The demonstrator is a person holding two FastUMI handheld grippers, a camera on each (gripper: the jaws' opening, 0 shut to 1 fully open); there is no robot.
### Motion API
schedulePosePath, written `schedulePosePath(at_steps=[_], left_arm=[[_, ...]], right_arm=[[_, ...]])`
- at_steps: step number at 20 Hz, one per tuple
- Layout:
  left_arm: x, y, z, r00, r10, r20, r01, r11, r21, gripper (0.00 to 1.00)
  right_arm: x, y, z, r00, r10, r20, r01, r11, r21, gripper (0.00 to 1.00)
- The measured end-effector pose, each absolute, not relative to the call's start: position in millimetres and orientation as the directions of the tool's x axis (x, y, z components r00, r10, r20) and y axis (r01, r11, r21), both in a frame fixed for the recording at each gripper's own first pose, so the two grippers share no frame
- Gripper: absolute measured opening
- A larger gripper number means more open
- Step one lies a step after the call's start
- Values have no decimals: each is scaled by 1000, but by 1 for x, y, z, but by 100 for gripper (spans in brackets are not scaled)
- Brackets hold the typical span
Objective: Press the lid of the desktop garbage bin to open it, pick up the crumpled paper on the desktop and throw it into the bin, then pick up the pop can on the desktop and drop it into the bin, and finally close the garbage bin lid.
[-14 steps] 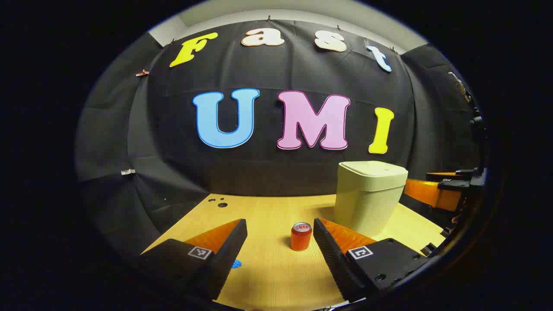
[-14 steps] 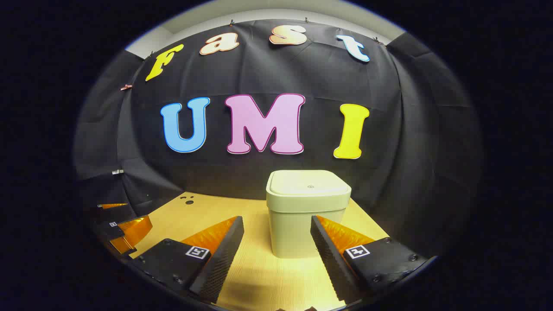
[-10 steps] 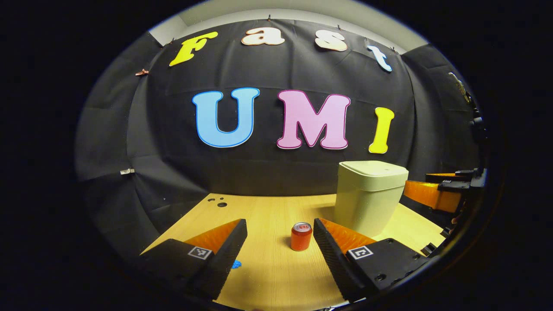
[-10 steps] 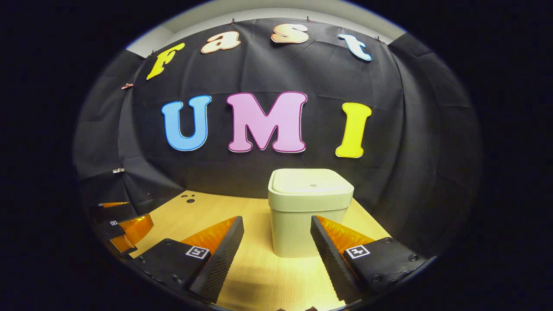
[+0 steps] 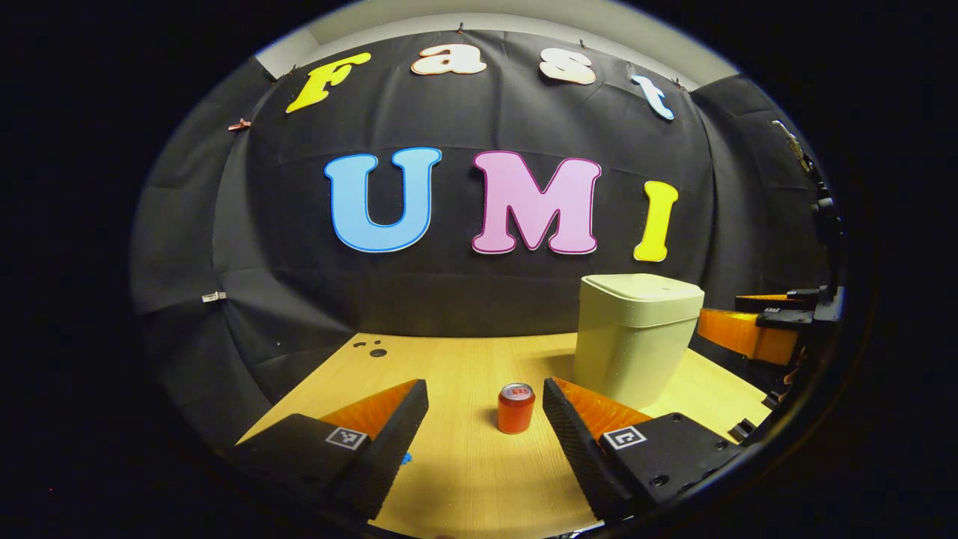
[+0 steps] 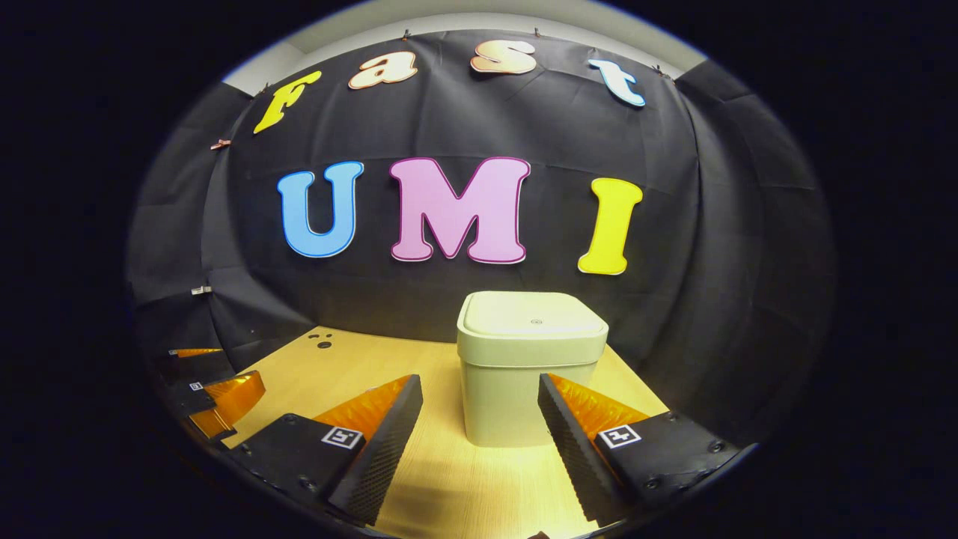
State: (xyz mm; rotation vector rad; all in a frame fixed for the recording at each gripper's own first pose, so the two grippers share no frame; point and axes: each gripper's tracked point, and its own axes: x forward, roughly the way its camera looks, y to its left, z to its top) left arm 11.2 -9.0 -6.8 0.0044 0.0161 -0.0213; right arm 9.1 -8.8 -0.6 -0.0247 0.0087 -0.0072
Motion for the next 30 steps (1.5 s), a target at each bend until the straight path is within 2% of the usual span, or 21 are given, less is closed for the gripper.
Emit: schedulePosePath(at_steps=[6,11,16,17,20,22,23,24,30], left_arm=[[16,-12,-10,1000,-16,-24,16,1000,24,98],[21,-11,-11,1000,-3,-20,4,1000,28,98],[23,-12,-14,1000,2,-27,-1,1000,31,99],[23,-12,-14,1000,1,-27,0,999,32,99],[25,-13,-16,999,4,-32,-3,999,36,99],[25,-13,-18,999,6,-35,-4,999,38,99],[26,-13,-18,999,7,-37,-5,999,39,99],[27,-12,-20,999,9,-39,-7,999,40,99],[30,-10,-22,999,15,-50,-12,999,48,98]], right_arm=[[16,-8,4,1000,4,-4,-4,1000,-18,96],[24,-2,10,999,37,-7,-37,999,-23,80],[32,4,14,996,79,-29,-79,997,-12,46],[34,4,14,996,82,-31,-82,997,-10,43],[37,-1,17,997,74,-31,-75,997,-32,20],[43,-3,17,996,83,-43,-84,996,-37,10],[48,-5,15,996,77,-55,-79,996,-33,10],[44,-3,14,993,93,-66,-95,995,-30,5],[54,-1,8,983,145,-114,-145,989,11,5]])
